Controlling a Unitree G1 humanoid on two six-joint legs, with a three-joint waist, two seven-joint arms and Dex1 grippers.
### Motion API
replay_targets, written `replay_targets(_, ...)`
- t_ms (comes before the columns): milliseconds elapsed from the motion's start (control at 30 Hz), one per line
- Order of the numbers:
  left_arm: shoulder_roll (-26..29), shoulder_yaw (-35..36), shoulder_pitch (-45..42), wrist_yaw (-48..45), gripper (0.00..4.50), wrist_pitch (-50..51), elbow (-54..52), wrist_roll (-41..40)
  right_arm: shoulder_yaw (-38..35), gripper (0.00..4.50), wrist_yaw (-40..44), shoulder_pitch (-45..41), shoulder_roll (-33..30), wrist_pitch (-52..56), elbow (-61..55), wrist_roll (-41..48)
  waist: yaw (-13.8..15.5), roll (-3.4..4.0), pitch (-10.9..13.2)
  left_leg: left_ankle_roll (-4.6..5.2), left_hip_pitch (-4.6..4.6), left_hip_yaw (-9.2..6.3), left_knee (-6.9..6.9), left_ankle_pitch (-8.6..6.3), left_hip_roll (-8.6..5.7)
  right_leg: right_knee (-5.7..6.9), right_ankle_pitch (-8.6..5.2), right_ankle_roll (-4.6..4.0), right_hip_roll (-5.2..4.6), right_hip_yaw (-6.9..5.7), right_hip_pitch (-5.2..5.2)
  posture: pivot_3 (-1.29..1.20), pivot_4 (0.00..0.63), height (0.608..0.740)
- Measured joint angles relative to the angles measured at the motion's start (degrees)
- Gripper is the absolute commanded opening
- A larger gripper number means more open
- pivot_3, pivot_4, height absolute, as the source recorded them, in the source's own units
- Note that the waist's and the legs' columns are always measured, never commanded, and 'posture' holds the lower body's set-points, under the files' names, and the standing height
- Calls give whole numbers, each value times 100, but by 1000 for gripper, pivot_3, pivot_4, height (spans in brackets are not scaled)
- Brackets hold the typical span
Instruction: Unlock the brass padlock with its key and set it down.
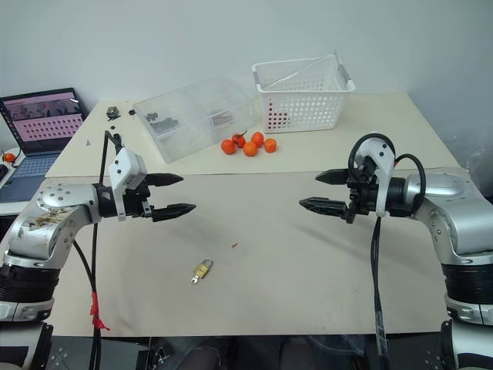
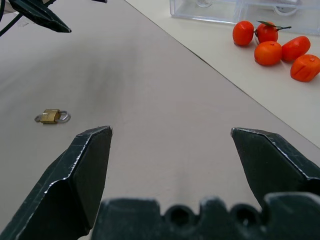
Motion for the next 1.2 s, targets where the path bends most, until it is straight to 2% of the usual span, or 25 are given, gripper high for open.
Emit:
replay_targets(133, 67, 0, -5, -123, 4339, 32, 5, -74, 229, 4500, 252, -104, -92, -4, -7, -2, -15, 1, 0, 0, 1, 5, 2, 0, 4, 2, 1, -1, 3, 3, -1, 0, 150, 740)
replay_targets(400, 555, 65, 65, -217, 4339, 164, 147, 26, 1159, 4500, 1205, -1004, 73, -525, 171, -291, -66, 0, -1, 2, 16, 24, -1, -1, 25, 4, 0, -1, 20, 12, 0, 0, 150, 740)
replay_targets(600, 923, 598, 812, -144, 4339, 595, -223, -133, 2246, 4500, 2014, -1482, 812, -1489, 670, -922, -174, -6, -4, 1, 21, 31, -2, -2, 32, 16, 1, -1, 26, 23, -8, 0, 150, 740)
replay_targets(800, 1143, 1398, 1898, -98, 4339, 1201, -1373, -689, 3187, 4500, 2522, -1874, 1866, -3317, 1839, -1964, -172, -31, -18, -5, 36, 55, -8, -6, 41, 78, 0, -2, 26, 58, -57, 0, 150, 740)
replay_targets(1033, 1355, 2067, 2711, 70, 4339, 1513, -1962, -861, 3609, 4500, 2667, -2096, 2960, -4330, 2883, -2348, -177, -65, -48, -40, 45, 72, -9, -25, 52, 89, 2, -6, 54, 109, -85, 0, 150, 740)
replay_targets(1200, 1459, 2442, 3153, 130, 4339, 1526, -2119, -859, 3780, 4500, 2694, -2315, 3524, -4834, 3610, -2559, -175, -68, -52, -72, 47, 86, -4, -45, 94, 87, 13, -24, 99, 133, -95, 0, 150, 740)
